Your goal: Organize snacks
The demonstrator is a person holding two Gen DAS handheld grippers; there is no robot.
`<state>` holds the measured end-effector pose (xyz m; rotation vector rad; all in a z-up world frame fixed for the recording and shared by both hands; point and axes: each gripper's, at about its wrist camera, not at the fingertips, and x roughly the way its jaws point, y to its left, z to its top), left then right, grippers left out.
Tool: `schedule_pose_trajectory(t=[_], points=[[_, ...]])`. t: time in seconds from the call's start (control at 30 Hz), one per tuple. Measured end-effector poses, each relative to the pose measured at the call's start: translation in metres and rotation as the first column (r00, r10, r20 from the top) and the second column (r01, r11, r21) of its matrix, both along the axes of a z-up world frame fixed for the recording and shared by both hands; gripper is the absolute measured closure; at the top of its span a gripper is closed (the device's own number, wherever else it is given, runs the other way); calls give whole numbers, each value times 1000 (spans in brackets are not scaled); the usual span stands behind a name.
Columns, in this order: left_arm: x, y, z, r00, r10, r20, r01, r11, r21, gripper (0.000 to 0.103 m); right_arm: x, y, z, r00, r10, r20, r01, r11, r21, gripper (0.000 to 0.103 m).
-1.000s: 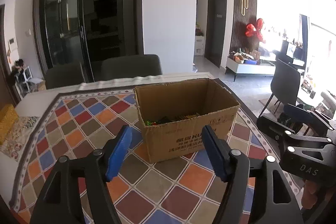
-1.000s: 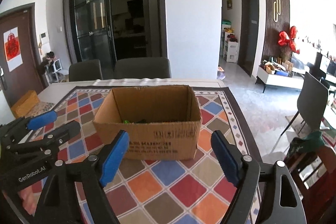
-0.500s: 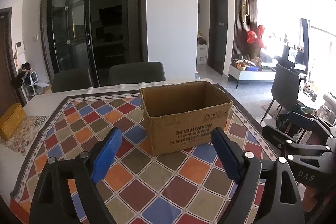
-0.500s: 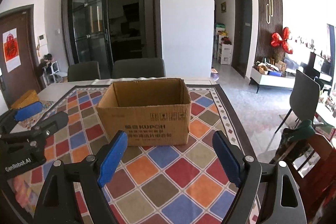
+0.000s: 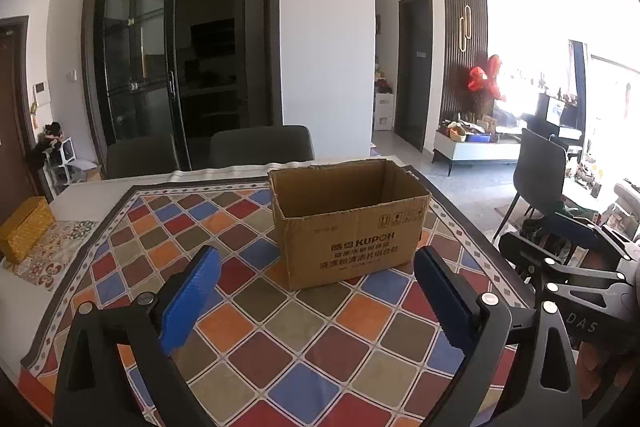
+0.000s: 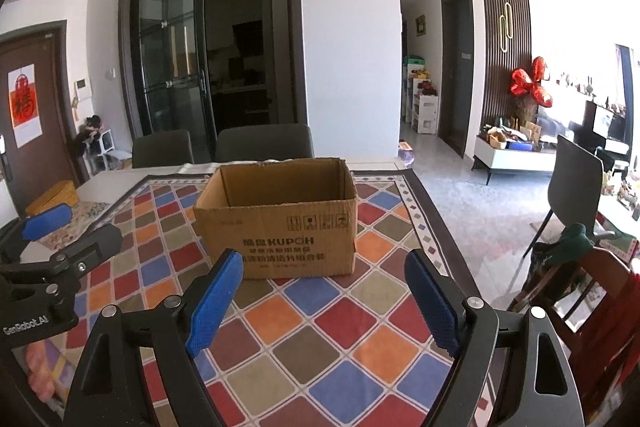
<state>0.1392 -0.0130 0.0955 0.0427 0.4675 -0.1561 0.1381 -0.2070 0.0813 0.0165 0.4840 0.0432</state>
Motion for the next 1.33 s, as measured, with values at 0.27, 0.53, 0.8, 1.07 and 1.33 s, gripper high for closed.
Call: schedule_pose_trajectory(t=[0.27, 0.53, 0.8, 1.07, 1.33], points=[[-7, 1, 3, 1000, 9, 22, -9, 1000, 5, 2, -6, -1, 0, 1000, 3, 5, -3, 1000, 2, 19], [-10, 3, 4, 999, 18, 37, -19, 1000, 9, 2, -11, 0, 4, 1000, 0, 21, 0, 1000, -6, 19], [-10, 2, 2, 999, 14, 37, -14, 1000, 7, 1, -12, 0, 6, 1000, 3, 26, -3, 1000, -8, 19], [-10, 3, 3, 999, 22, 36, -22, 1000, 1, 1, -12, -1, 6, 1000, 5, 25, -4, 1000, -12, 19], [-9, 4, 3, 999, 31, 31, -31, 1000, -3, 1, -11, -1, 5, 1000, 6, 18, -6, 1000, -15, 19]])
